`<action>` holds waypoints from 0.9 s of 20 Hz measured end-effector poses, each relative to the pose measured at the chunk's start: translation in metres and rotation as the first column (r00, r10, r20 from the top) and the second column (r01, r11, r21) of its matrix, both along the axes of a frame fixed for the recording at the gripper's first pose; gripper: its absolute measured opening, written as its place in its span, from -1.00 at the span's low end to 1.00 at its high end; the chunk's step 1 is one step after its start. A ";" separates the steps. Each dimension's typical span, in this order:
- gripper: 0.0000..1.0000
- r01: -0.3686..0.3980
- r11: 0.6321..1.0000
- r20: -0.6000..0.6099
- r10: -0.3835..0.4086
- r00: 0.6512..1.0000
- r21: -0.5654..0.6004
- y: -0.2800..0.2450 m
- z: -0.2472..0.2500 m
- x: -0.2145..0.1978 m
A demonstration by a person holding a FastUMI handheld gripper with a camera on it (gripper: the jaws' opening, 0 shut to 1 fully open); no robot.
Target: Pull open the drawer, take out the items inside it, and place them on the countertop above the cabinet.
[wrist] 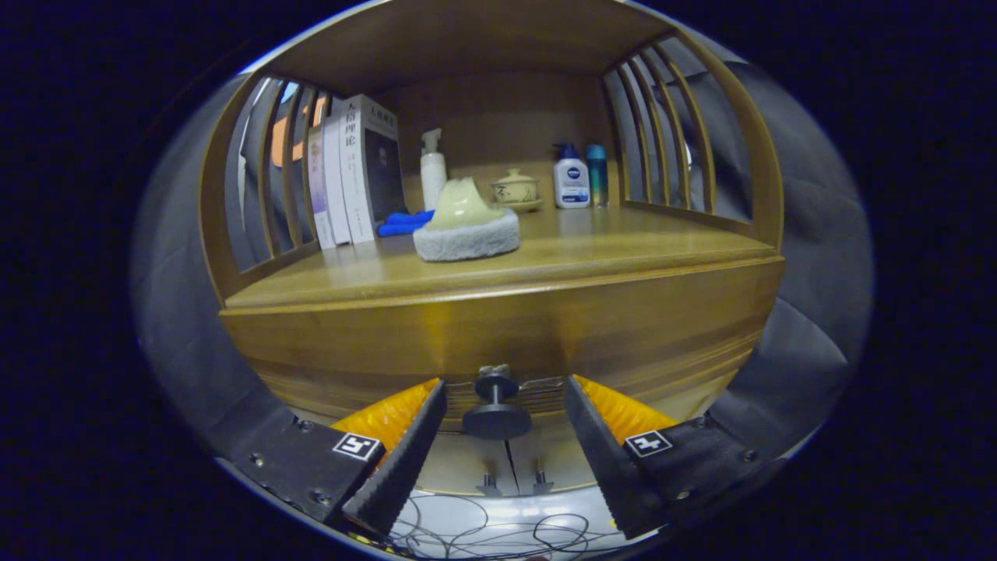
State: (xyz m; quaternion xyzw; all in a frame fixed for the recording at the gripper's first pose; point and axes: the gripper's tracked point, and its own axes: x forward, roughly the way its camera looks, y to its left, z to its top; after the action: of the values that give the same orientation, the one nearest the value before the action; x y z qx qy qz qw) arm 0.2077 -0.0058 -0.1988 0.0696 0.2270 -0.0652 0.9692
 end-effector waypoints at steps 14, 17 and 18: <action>0.97 -0.168 0.985 0.270 0.169 0.948 -0.028 -0.009 0.189 -0.148; 0.97 -0.183 0.982 0.348 0.191 0.918 -0.055 -0.007 0.229 -0.189; 0.97 -0.168 0.985 0.372 0.174 0.912 -0.047 -0.010 0.233 -0.201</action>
State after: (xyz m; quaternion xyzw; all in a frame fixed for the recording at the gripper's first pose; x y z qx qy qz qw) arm 0.0063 -0.0157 0.0342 0.0537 0.0423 0.0328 0.9971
